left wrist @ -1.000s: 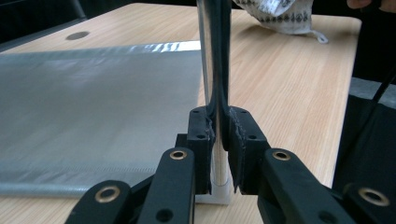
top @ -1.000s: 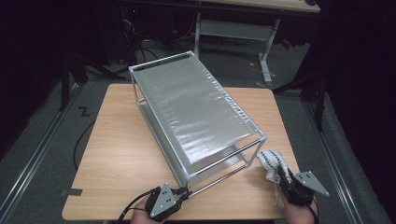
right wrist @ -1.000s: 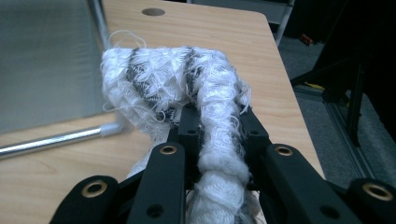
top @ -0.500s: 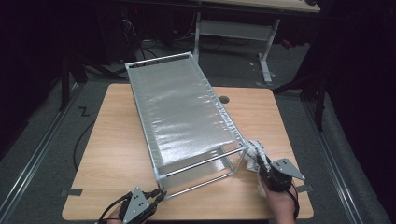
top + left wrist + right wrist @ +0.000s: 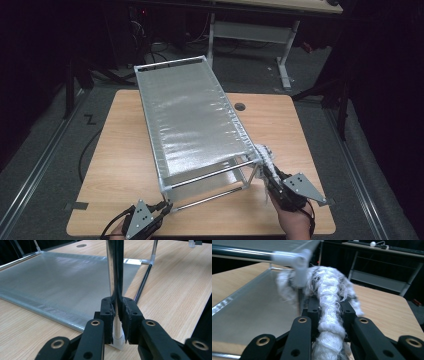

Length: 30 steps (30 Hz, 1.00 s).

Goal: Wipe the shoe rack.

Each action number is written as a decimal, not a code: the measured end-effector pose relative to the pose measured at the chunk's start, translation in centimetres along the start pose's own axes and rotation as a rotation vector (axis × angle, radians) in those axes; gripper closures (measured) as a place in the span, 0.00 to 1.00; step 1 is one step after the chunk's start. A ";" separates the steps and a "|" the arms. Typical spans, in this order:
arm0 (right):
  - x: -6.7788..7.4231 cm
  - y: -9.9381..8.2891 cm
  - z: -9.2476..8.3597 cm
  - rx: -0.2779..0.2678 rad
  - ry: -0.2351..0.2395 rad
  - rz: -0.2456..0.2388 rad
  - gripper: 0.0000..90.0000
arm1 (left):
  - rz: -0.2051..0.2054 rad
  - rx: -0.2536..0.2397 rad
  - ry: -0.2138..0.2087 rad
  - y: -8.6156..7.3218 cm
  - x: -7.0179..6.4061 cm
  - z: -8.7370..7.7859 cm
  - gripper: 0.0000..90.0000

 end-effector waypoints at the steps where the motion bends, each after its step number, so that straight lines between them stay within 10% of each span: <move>1: 0.2 -0.1 0.0 0.007 0.008 -0.003 0.85 | 0.000 0.000 -0.001 0.0 0.0 0.1 0.89; 21: 0.5 -6.1 3.9 0.322 0.103 -0.010 0.85 | -0.011 -0.005 -0.033 0.4 0.5 0.9 0.89; 26: 0.5 -6.3 4.1 0.337 0.110 -0.007 0.85 | -0.010 -0.005 -0.029 0.4 0.5 0.9 0.89; 28: 0.5 -6.1 3.9 0.329 0.107 -0.005 0.85 | -0.103 -0.042 -0.051 0.3 -0.2 1.2 0.89; 30: 0.5 -5.9 3.8 0.318 0.105 -0.004 0.85 | -0.056 -0.026 -0.039 0.3 0.2 1.1 0.89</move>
Point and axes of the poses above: each handheld gripper's, and its own axes: z roughly forward along the jaws, y roughly out of its top, x roughly to its left, the point moved 1 cm from there along z, roughly forward along the jaws, and after that the axes turned 2 degrees about x, right-handed, at the moved point
